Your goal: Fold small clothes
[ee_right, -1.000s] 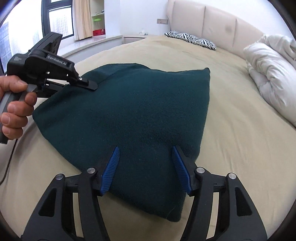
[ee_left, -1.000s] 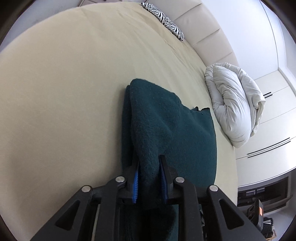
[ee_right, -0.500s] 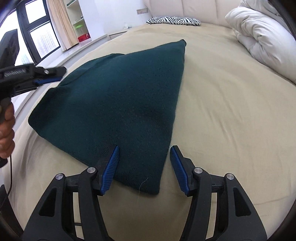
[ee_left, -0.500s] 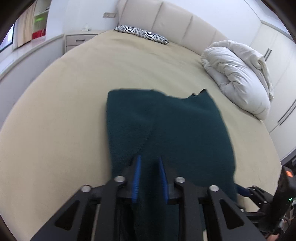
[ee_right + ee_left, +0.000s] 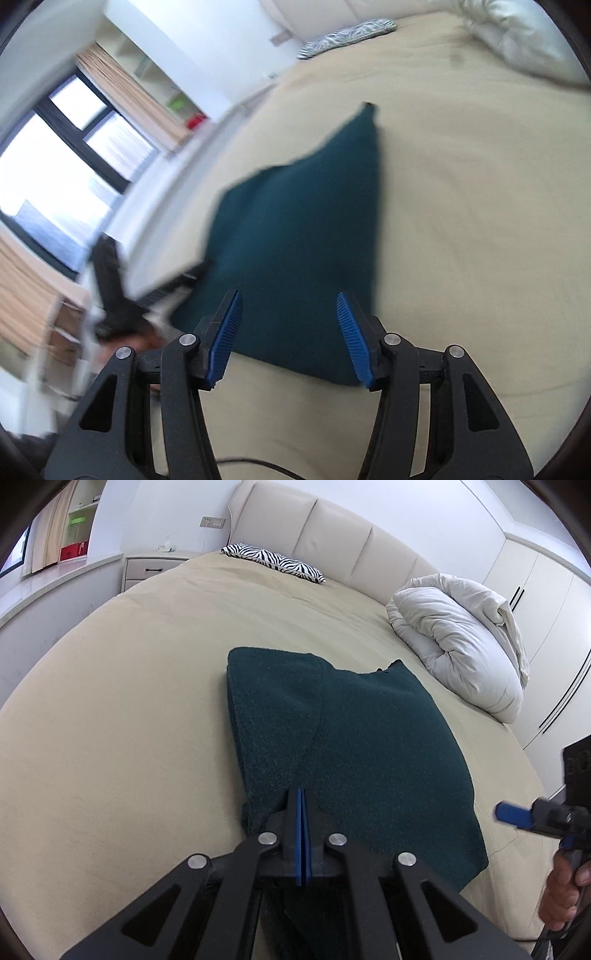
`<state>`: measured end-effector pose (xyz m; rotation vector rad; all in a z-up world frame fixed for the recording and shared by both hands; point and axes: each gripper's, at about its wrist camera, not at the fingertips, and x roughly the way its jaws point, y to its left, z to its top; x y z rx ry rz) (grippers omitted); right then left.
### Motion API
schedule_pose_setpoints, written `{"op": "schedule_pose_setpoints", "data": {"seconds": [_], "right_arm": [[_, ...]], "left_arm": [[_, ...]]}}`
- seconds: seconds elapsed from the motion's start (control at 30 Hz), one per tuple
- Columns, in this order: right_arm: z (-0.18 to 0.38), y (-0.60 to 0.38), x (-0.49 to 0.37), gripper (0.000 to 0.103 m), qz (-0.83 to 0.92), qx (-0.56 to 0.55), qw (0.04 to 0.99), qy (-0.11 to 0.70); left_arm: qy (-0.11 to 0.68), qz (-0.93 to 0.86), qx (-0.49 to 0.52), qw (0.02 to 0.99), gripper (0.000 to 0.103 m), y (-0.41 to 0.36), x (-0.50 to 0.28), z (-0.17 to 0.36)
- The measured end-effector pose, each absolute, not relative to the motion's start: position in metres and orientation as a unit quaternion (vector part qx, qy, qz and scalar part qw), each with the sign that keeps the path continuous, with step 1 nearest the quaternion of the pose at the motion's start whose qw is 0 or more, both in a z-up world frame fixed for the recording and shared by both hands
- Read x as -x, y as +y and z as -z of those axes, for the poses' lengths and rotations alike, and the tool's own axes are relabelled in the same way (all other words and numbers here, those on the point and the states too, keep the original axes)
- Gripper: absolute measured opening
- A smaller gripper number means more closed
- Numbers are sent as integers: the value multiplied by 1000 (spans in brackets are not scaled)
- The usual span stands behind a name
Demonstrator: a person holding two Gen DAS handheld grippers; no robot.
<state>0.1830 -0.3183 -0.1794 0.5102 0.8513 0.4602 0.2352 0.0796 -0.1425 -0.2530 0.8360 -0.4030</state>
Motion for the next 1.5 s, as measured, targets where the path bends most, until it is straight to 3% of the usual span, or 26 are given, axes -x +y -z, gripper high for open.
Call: {"op": "schedule_pose_setpoints", "data": {"seconds": [0.13,0.17,0.2,0.27,0.3,0.37,0.43,0.47,0.5,0.57,0.7,0.93,1.07,1.13,1.37,1.5], "right_arm": [[234,-308,-216,50,-232,-258,807,477],[250,-315,-218,34,-220,-275,801,483],[254,-323,-216,25,-227,-302,797,470],[251,-336,-209,24,-230,-330,789,465],[243,-340,-206,26,-225,-318,798,460],[224,-345,-205,29,-221,-298,812,450],[202,-352,-217,29,-233,-304,819,428],[192,-353,-229,31,-238,-307,821,419],[183,-352,-245,42,-240,-309,822,413],[176,-345,-278,54,-251,-308,818,415],[191,-334,-351,54,-247,-341,789,448],[231,-356,-413,52,-186,-383,773,470],[244,-376,-423,35,-144,-390,782,465],[238,-387,-417,35,-118,-393,793,450],[193,-314,-419,42,-218,-347,790,456],[207,-250,-431,59,-243,-302,777,495]], "left_arm": [[411,203,145,877,4,86,-237,144],[412,206,154,874,4,89,-236,143],[413,206,158,873,4,92,-235,141],[409,198,155,877,4,94,-233,133],[403,192,152,882,7,93,-231,125],[376,190,142,896,32,89,-226,106],[364,205,140,898,41,80,-233,93],[367,212,132,896,41,74,-239,91],[372,217,119,894,41,66,-246,91],[387,219,96,891,41,51,-262,102],[409,217,105,880,40,54,-272,131],[415,228,142,869,39,64,-278,136],[419,233,173,860,39,72,-282,138],[422,235,187,856,39,76,-283,139],[423,224,181,859,39,74,-280,138],[424,222,176,860,39,71,-282,136]]}}
